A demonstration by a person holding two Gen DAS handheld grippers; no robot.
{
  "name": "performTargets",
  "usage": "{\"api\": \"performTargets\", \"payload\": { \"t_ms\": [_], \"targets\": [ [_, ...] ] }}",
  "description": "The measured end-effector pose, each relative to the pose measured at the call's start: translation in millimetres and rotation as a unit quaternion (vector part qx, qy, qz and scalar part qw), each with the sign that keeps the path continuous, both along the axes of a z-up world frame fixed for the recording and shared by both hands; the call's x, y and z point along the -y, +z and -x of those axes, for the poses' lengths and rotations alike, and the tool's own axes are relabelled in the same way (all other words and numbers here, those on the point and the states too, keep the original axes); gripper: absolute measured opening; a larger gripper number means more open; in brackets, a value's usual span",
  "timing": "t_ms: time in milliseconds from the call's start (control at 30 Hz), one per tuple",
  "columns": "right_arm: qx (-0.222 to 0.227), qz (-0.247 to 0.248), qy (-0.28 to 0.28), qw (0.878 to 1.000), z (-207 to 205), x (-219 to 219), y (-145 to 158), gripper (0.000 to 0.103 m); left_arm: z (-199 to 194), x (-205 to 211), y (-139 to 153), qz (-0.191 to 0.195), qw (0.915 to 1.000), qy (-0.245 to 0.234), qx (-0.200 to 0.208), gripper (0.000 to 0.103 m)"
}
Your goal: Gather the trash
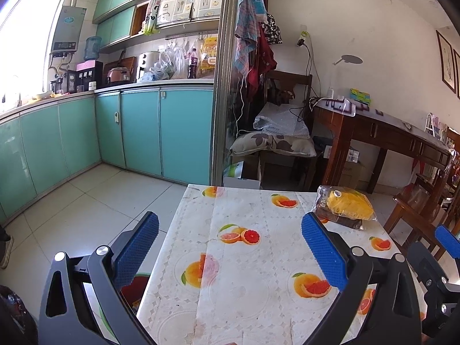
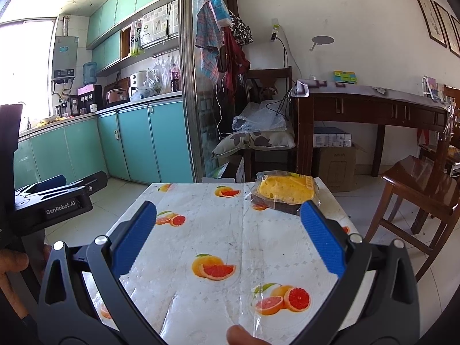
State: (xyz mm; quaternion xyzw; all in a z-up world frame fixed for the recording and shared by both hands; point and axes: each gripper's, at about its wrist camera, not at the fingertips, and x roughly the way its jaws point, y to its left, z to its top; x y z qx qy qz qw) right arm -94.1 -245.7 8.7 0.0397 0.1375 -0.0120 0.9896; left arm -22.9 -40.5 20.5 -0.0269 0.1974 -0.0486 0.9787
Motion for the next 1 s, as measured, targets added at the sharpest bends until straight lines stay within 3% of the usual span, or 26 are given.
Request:
{"api": "performTargets", "payload": {
  "t_ms": [1000],
  "targets": [
    [-0.004, 0.001, 0.003, 1.0, -1.0, -2.8, -2.6, 0.099, -2.9, -3.2, -4.6, 0.0, 1.0, 0.001, -0.007, 0.096]
  ]
}}
